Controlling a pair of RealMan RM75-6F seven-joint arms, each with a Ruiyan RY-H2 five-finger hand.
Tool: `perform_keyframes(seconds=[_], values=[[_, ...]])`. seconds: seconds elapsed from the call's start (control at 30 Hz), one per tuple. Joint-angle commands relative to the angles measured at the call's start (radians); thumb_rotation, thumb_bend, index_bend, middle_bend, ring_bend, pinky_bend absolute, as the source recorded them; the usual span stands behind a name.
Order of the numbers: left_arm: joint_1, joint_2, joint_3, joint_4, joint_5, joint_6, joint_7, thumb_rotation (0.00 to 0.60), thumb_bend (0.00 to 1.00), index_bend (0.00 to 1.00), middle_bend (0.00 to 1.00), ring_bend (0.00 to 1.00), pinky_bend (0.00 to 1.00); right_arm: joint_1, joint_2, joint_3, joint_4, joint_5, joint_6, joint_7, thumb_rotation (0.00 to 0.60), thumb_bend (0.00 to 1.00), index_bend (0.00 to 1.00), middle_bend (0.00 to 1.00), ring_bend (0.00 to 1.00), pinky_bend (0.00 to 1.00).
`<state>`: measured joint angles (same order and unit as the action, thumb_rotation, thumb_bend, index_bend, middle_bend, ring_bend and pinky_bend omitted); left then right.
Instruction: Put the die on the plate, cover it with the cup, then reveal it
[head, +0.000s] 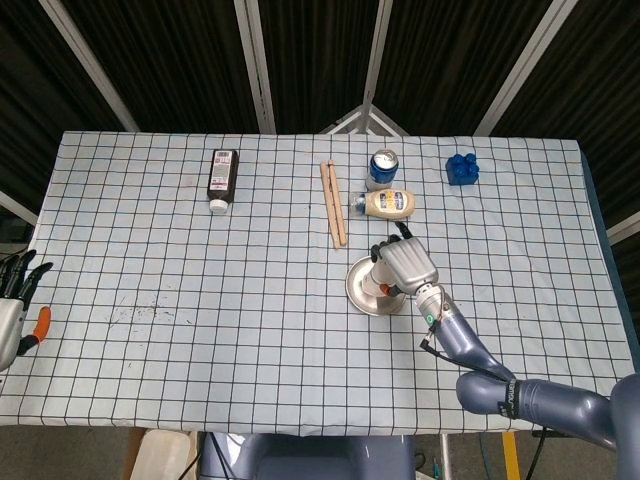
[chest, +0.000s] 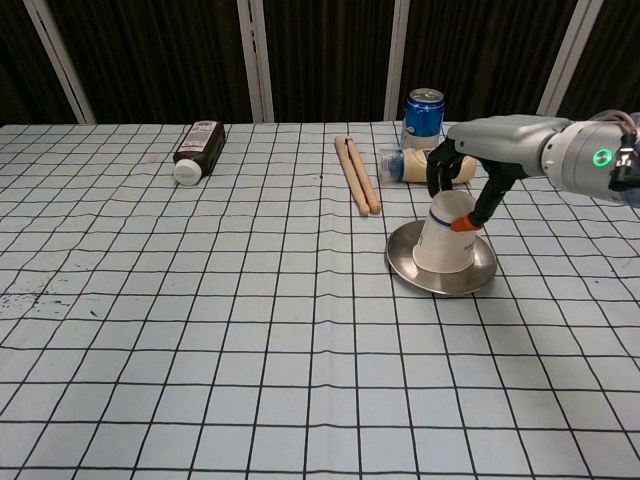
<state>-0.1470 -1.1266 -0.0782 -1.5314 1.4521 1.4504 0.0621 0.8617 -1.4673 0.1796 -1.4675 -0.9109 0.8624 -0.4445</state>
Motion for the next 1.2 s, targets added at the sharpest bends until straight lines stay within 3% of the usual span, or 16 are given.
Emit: perform_keyframes(seconds=[0.03,0.67,0.9,1.2], values=[[-0.001,0.0,0.0,0.0,-0.001,-0.002,0.001,0.6,0.71,0.13,0.0,0.0,0.0,-0.003,0.005,0.001,0.0,-0.006,0.005,0.007,0.6,0.36,0.47,0.48,0.27,0.0],[0.0,0.002,0.002,-0.006,-0.003,-0.003,0.005,0.6,0.71,0.13,0.0,0.0,0.0,0.01,-0.015,0.019,0.027,-0.022,-0.003,0.048,0.6,0.36,0.47,0.48,0.27,0.0],[-0.002,0.001,0.002,-0.004,-0.003,-0.006,0.006,0.6,0.71,0.13,0.0,0.0,0.0,-0.002,0.0,0.004,0.036,-0.023,0.002,0.046,0.6,0.36,0.47,0.48,0.27,0.0],[-0.004,-0.006,0.006,-0.007,0.002,-0.008,0.027,0.6,0.71,0.13,0.0,0.0,0.0,-0.022,0.052,-0.03,-0.041,-0.049,0.009,0.028,0.6,0.36,0.47,0.48,0.27,0.0]])
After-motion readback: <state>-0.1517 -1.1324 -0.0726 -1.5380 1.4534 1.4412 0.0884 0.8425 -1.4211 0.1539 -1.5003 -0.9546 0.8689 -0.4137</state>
